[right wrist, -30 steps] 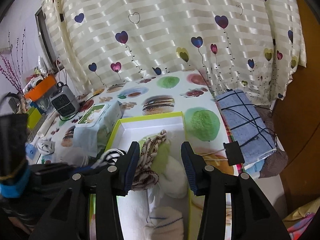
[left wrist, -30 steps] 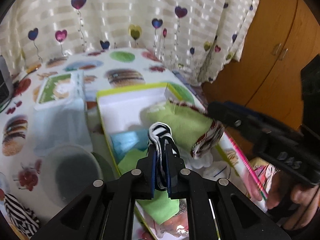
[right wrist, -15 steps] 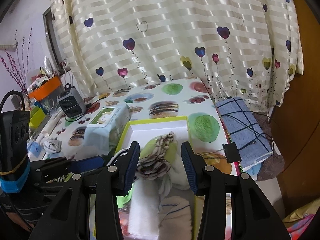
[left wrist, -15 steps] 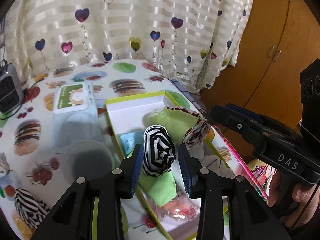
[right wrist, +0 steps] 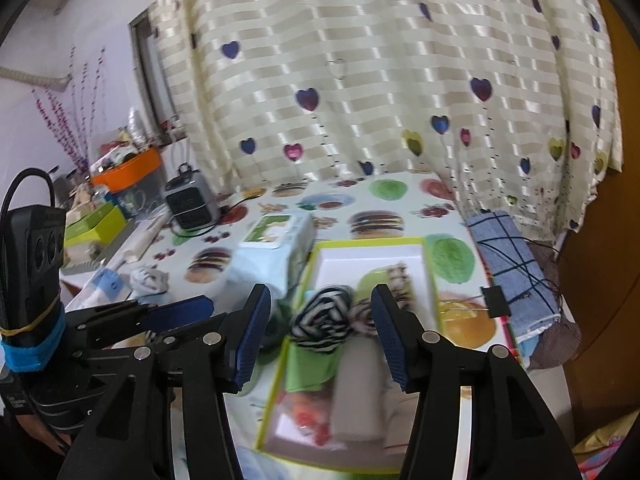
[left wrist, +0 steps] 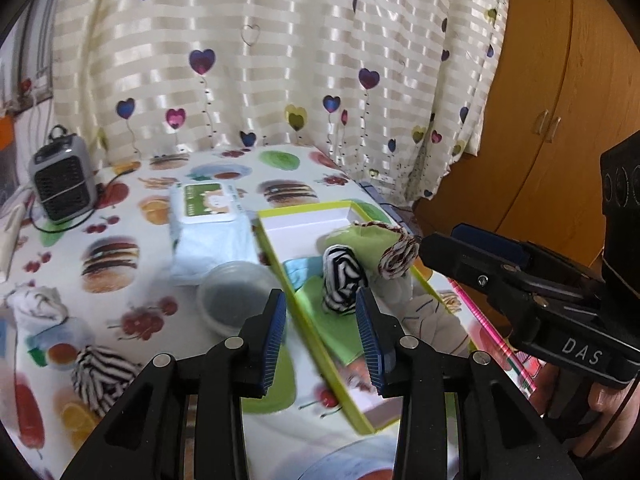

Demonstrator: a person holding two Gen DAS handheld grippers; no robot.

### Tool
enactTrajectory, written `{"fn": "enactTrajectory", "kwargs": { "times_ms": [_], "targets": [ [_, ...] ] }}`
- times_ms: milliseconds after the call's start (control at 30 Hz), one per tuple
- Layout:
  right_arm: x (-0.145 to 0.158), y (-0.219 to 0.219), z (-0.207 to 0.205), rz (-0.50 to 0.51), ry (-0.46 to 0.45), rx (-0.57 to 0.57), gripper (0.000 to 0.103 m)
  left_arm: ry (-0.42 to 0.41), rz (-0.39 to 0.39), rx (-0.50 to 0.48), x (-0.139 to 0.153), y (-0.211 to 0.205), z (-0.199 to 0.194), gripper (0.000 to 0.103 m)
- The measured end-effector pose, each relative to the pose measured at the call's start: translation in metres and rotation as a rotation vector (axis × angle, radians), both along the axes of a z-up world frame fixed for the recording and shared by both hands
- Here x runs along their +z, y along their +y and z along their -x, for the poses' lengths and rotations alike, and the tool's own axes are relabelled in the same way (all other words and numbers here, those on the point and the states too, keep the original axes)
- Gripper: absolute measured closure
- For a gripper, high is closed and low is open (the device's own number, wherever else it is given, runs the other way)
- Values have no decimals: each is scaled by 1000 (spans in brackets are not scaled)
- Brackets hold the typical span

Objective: Organize soft objects
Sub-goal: 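Lower the striped cloth into the tray and open the left gripper, then withdraw both grippers from the tray back toward the pile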

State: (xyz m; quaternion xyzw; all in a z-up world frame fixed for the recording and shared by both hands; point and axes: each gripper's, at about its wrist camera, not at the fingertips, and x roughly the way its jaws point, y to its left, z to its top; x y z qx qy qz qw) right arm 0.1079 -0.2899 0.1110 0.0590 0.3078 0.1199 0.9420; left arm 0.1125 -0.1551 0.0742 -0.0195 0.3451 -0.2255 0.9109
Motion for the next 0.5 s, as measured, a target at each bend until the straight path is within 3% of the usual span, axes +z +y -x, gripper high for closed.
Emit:
{"fn": "enactTrajectory", "kwargs": {
  "times_ms": [500],
  "targets": [
    [-1, 68, 5, 31, 12, 156, 49, -26, -14, 128, 3, 67, 21, 68]
  ]
}}
